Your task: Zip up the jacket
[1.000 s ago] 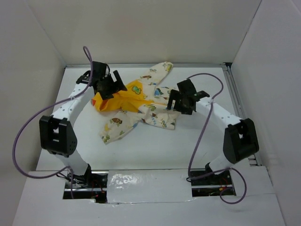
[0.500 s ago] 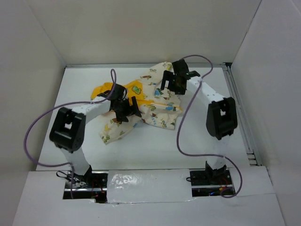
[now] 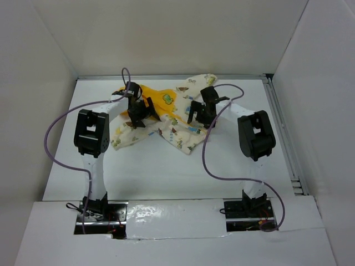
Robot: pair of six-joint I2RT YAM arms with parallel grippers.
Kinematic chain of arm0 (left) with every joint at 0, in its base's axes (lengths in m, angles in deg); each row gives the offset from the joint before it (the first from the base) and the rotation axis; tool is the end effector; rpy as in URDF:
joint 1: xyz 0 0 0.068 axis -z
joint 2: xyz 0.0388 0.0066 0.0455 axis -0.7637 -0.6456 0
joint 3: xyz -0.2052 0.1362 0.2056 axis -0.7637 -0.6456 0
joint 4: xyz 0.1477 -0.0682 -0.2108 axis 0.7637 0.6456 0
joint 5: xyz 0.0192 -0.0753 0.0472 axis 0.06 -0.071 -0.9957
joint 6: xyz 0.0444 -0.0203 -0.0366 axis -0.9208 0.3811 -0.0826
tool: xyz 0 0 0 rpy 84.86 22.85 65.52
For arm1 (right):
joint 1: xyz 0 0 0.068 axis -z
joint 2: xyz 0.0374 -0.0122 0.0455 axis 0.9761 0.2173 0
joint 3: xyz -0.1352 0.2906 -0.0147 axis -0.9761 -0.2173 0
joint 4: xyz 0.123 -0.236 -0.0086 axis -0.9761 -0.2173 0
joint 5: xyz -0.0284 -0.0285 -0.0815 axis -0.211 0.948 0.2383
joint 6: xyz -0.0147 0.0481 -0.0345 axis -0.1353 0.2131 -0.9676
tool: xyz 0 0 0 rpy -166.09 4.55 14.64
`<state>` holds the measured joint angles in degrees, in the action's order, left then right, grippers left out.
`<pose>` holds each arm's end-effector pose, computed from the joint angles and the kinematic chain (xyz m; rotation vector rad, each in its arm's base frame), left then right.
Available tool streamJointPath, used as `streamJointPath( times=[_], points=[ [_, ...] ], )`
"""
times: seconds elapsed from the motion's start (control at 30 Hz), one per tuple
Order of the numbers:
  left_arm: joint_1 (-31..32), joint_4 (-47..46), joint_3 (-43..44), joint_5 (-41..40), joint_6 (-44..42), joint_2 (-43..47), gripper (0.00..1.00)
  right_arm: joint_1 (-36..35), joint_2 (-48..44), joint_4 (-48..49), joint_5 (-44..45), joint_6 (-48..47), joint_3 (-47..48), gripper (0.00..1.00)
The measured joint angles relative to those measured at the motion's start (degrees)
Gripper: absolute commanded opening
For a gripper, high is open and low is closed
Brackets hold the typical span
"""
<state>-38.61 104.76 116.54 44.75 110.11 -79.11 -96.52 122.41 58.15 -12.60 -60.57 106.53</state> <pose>0.4658 -0.1062 0.2031 -0.5968 2.6910 -0.6823 0.4490 0.1616 0.2022 0.1762 2.7003 0.4431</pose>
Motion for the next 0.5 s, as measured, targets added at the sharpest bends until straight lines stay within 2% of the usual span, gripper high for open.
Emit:
streamJointPath(
  times=[0.13,0.27,0.5],
  points=[
    [-0.5,2.1,10.5,-3.6,-3.7,-5.6,0.99,-2.4,-10.9,7.0,-0.5,2.8,-17.0,0.99],
    [-0.5,2.3,16.7,-6.3,-7.6,-7.3,0.99,-9.0,-20.9,12.7,-0.6,7.3,-31.0,0.99],
    [-0.5,0.9,15.9,-7.4,-10.7,-4.3,0.99,-22.6,-29.8,13.7,1.4,14.8,-40.5,0.99]
  ],
)
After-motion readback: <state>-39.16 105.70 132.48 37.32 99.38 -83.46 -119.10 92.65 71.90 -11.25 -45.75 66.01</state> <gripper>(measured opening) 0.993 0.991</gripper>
